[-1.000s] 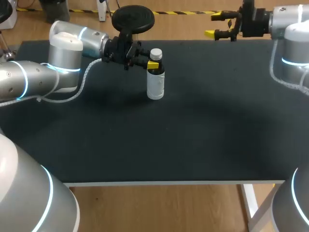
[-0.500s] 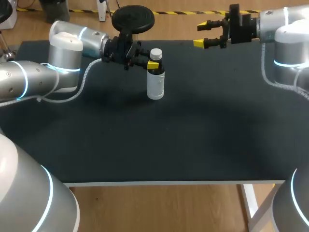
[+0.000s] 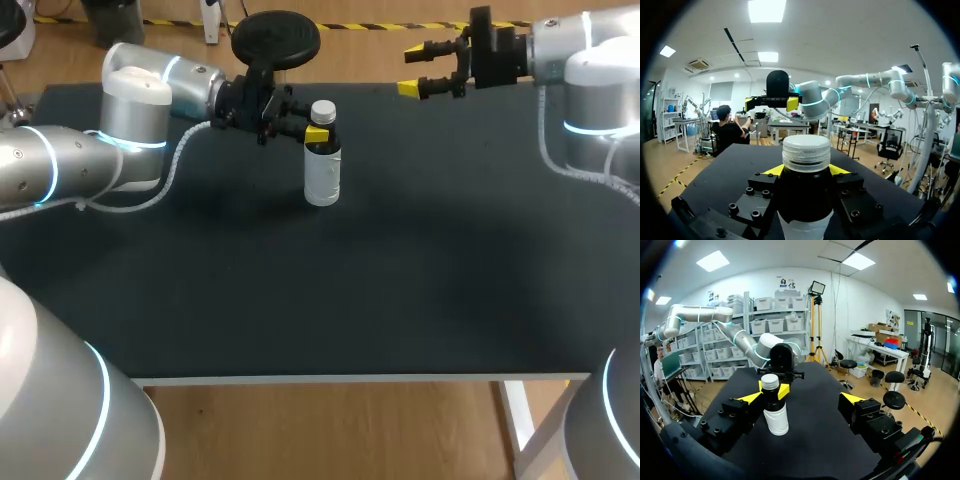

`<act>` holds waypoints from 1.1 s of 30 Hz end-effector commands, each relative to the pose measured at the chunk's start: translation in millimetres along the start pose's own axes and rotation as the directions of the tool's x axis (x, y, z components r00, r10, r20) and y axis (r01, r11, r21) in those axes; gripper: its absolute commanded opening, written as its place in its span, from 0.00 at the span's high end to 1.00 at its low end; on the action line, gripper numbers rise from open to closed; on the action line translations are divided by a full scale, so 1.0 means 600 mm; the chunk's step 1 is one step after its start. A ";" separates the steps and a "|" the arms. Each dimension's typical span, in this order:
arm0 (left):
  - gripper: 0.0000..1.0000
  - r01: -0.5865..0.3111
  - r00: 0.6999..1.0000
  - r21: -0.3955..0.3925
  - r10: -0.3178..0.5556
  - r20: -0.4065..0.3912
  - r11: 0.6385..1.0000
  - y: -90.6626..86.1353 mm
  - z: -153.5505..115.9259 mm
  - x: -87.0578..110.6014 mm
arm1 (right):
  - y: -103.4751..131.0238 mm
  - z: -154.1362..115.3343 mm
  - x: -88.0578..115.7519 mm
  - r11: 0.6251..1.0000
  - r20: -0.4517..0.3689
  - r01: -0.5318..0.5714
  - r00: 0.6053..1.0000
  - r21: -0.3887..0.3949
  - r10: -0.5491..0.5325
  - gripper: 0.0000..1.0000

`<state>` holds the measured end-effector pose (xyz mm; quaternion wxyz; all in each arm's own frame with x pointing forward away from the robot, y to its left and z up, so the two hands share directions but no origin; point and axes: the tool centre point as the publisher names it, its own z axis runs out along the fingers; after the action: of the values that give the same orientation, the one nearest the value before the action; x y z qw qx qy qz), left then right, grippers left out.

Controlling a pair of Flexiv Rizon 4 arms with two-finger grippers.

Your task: Unscrew the bottle cap

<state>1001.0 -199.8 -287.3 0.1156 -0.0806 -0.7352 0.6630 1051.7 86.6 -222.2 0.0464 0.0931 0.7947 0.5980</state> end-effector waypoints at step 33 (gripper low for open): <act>1.00 0.001 1.000 0.002 -0.001 -0.008 1.000 0.004 -0.001 -0.006 | -0.010 0.166 0.077 0.995 -0.095 0.005 0.995 -0.101 -0.014 0.00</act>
<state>1001.1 -199.9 -287.3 0.1157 -0.0807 -0.7352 0.6630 1022.8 184.4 -252.1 0.0150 0.0588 0.7672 0.6386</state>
